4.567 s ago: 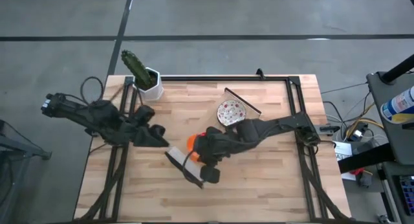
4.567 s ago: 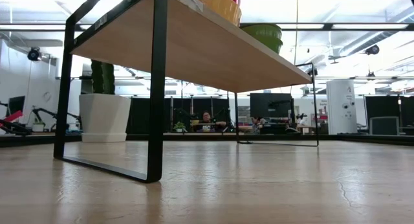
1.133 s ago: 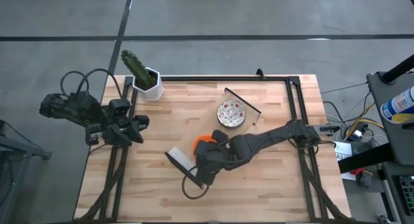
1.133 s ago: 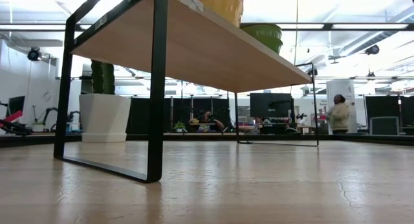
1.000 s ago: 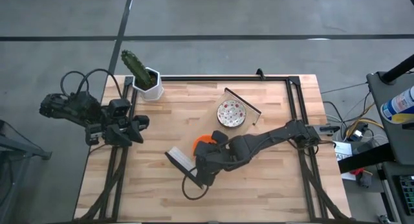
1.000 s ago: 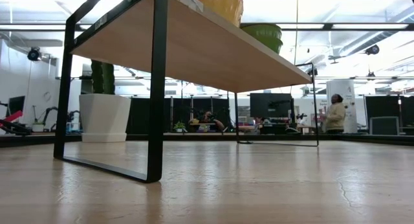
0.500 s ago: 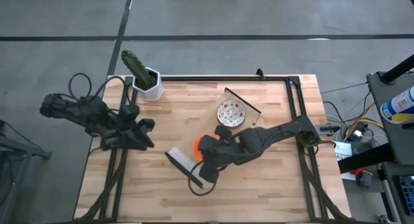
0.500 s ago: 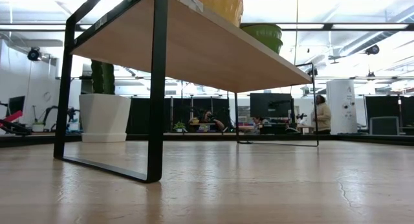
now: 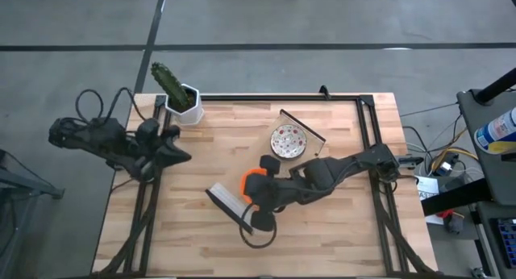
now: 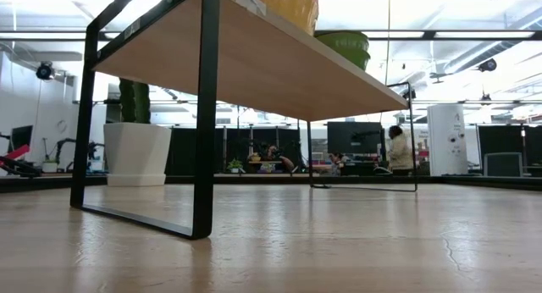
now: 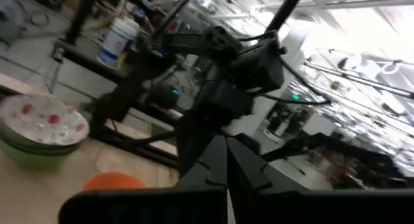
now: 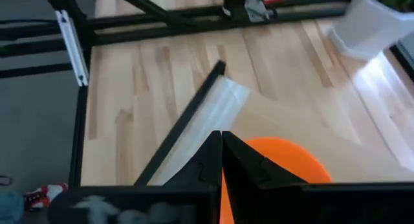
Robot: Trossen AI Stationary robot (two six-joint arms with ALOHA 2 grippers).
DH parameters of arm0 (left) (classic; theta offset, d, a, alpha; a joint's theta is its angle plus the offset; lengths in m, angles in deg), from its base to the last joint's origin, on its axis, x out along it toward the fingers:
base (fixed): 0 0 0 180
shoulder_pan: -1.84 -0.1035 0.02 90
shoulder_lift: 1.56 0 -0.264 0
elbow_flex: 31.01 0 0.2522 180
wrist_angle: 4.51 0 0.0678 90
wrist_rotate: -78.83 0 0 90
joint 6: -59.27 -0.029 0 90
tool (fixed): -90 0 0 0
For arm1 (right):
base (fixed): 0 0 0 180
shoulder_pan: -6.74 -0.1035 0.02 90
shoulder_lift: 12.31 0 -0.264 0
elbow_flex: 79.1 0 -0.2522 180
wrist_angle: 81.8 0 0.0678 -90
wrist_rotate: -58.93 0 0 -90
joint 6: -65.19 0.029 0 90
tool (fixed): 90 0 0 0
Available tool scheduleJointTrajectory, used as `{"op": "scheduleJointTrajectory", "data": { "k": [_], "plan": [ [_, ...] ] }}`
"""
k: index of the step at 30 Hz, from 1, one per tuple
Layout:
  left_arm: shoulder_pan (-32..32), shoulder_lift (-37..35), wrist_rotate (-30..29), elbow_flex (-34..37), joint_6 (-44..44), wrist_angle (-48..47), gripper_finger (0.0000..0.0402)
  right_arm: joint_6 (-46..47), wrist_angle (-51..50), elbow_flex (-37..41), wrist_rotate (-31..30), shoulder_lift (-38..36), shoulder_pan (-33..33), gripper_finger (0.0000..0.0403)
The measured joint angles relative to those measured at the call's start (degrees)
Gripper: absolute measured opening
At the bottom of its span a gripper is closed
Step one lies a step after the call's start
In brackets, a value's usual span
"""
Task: Pick & Place Mini bowls
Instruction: Return to Home Position
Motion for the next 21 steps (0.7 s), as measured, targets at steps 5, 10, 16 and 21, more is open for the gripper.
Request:
{"op": "scheduleJointTrajectory", "data": {
  "k": [5,10,16,21],
  "plan": [
    [0.01,-3.67,-1.37,2.82,-0.79,-0.32,0.0,-3.94,3.83,1.14,2.54,-1.74,0.11,0.0008],
    [0.01,-6.36,-0.72,4.9,-2.94,-2.15,0.0,-6.49,9.68,7.41,7.07,-4.25,0.17,0.0008],
    [-0.01,-8.9,-14.42,7.6,-9.42,-7.05,0.0,-7.5,26.71,25.81,7.78,-15.28,1.11,0.0008],
    [0.01,-10.02,-17.25,10.0,-11.97,-12.78,0.0,-6.77,40.33,43.09,8.78,-26.26,1.52,0.0008]
  ]
}}
